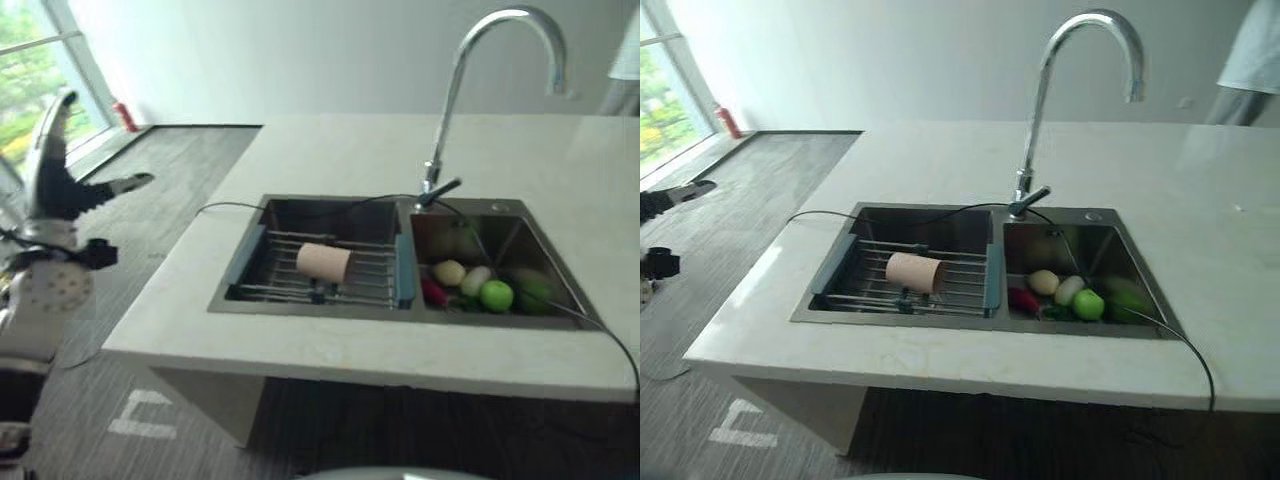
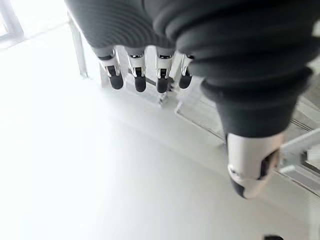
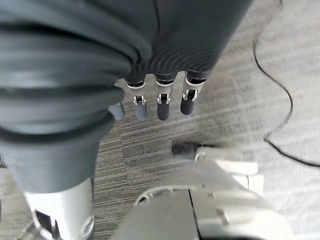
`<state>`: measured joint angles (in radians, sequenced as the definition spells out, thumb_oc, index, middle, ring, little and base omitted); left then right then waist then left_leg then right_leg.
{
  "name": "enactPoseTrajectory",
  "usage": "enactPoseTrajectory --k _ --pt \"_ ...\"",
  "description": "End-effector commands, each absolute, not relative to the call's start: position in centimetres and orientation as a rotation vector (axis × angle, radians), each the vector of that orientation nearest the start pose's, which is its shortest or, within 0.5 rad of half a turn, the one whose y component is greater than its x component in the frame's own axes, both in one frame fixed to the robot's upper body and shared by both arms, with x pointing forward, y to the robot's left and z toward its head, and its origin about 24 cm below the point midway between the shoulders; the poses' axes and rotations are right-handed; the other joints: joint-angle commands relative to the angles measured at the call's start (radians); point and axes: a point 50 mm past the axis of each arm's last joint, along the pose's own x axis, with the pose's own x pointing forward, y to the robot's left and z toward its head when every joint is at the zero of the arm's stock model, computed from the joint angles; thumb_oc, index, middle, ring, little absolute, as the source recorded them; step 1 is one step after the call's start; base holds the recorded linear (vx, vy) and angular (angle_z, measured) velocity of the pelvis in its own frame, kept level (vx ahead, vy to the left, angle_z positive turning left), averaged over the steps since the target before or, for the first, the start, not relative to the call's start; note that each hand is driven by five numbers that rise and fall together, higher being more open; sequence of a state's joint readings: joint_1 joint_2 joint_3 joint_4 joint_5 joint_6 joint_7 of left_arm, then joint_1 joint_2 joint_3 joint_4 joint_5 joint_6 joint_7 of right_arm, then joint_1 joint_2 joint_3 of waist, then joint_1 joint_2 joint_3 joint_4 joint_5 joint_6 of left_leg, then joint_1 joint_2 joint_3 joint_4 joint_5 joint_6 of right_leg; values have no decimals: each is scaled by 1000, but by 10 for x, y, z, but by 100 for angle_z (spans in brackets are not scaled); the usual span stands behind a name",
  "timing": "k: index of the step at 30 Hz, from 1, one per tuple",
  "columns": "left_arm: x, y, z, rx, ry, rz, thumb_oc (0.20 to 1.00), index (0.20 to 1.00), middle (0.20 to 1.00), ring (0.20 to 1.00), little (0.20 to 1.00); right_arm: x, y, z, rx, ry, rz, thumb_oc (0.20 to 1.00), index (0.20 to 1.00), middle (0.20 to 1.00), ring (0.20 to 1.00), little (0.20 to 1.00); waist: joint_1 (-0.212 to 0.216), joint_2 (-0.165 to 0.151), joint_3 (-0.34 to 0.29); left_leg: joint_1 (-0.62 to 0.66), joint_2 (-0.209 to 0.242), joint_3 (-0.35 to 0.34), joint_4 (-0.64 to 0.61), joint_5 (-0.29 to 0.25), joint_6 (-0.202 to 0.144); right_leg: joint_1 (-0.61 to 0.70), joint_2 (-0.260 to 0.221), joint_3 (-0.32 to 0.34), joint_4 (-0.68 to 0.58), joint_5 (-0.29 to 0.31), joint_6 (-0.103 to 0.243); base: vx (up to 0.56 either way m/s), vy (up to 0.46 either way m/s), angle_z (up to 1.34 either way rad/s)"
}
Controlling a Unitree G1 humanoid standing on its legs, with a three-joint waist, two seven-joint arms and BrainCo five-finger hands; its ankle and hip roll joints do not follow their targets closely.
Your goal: Place the dishes in the dishwasher.
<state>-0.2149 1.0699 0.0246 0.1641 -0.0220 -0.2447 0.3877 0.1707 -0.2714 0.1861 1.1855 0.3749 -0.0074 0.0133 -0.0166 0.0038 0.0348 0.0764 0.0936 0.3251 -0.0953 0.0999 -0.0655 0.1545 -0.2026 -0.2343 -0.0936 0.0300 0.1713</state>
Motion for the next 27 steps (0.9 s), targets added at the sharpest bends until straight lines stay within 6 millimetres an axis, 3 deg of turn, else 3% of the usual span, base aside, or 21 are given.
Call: enactPoseTrajectory --k 1,3,5,9,15,21,27 --pt "280 326 250 1027 -533 382 1000 1000 1000 1000 1000 48 -243 -164 8 1270 -247 1000 1000 1000 1000 1000 14 48 60 78 -29 -43 8 -137 18 -27 12 -3 33 1 13 68 -69 -34" --pt "292 304 249 1091 -498 235 1000 1000 1000 1000 1000 46 -242 -165 18 1275 -251 1000 1000 1000 1000 1000 -10 49 65 81 -28 -27 8 -138 17 -34 13 17 23 12 20 75 -93 -29" --pt "297 294 250 1150 -471 158 1000 1000 1000 1000 1000 43 -243 -165 15 1286 -252 1000 1000 1000 1000 1000 -27 51 72 81 -27 -14 8 -137 17 -41 11 29 21 20 27 36 -78 -30" --pt "305 288 250 1224 -416 83 1000 1000 1000 1000 1000 36 -245 -165 17 1299 -260 1000 1000 1000 1000 1000 -48 55 85 77 -29 4 8 -137 17 -55 7 44 18 32 38 0 -58 -35" --pt "315 275 228 1382 -244 -144 1000 1000 1000 1000 1000 31 -257 -162 -3 1293 -276 1000 1000 1000 1000 1000 -80 74 120 59 -36 31 8 -132 18 -87 -6 63 16 53 53 -33 -23 -20" --pt "318 276 202 1445 -88 -259 1000 1000 1000 1000 1000 45 -272 -155 -9 1226 -288 1000 1000 1000 1000 1000 -90 95 149 31 -49 37 8 -124 18 -120 -24 80 11 70 64 -23 45 -14" --pt "317 291 185 1470 32 -269 1000 1000 1000 1000 1000 74 -280 -144 -30 1119 -269 1000 1000 1000 1000 1000 -89 114 195 -9 -63 25 8 -112 16 -153 -43 86 8 81 71 -54 82 -2"
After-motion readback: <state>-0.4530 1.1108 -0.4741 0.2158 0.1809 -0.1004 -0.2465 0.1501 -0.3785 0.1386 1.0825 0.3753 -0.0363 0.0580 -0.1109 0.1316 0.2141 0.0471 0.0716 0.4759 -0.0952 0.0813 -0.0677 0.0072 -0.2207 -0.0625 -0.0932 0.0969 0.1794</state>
